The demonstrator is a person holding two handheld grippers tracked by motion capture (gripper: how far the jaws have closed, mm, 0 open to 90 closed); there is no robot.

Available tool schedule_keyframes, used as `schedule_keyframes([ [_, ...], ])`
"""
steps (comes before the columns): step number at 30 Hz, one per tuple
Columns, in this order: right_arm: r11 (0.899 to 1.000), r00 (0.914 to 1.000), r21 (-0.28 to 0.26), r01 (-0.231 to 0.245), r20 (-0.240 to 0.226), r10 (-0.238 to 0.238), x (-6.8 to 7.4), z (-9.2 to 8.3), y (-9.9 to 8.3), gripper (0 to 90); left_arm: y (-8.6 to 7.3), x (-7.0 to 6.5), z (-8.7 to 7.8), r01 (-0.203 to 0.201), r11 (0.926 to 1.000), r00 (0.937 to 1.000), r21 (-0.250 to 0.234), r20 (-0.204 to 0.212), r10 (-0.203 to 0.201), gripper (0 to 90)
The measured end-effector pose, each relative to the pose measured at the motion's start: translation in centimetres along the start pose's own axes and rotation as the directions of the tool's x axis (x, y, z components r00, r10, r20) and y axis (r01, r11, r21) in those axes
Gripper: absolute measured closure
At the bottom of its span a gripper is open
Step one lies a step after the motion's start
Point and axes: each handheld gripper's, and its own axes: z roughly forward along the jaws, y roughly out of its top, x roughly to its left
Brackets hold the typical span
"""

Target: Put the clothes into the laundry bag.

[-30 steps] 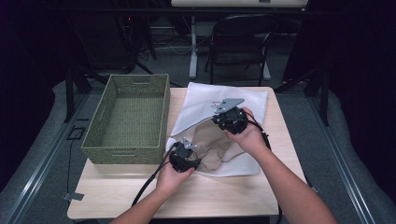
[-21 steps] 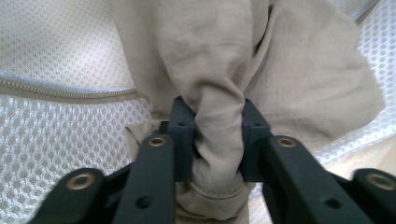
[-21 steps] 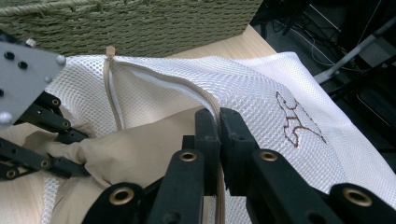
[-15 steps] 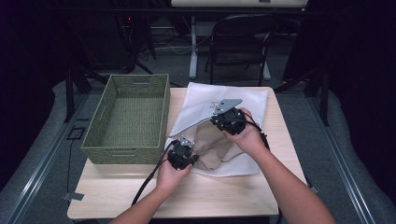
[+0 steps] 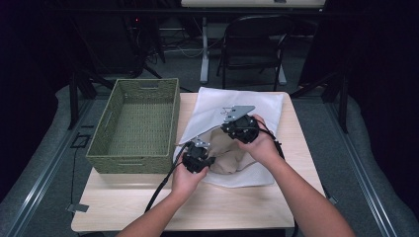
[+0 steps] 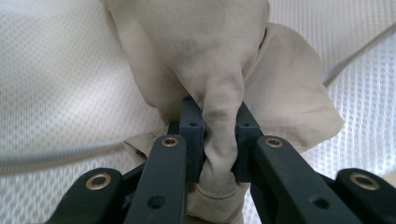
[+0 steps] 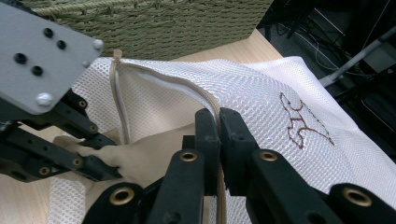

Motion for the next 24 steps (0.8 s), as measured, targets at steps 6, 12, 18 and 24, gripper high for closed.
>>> schedule_keyframes([
  [6, 1.0, 1.0, -0.001, 0.005, -0.002, -0.005, -0.1, -0.1, 0.0, 86.5, 1.0, 0.1, 0.3, -0.003, 0.9999, 0.9999, -0.01, -0.013, 0.003, 80.2],
  [12, 1.0, 1.0, 0.001, 0.004, -0.003, -0.004, 0.0, -0.2, 0.0, 86.5, 1.6, 0.3, 0.9, 0.016, 0.9995, 0.9997, -0.028, -0.02, -0.016, 80.2],
  [18, 1.0, 1.0, -0.001, 0.004, -0.008, -0.004, -0.1, -0.2, 0.0, 86.5, 2.1, 0.6, 1.4, 0.024, 0.9992, 0.9992, -0.034, -0.033, -0.025, 80.2],
  [24, 1.0, 1.0, -0.004, 0.0, -0.009, 0.0, 0.0, -0.3, 0.1, 86.5, 2.7, 0.7, 1.9, 0.029, 0.999, 0.9989, -0.034, -0.037, -0.03, 80.2],
])
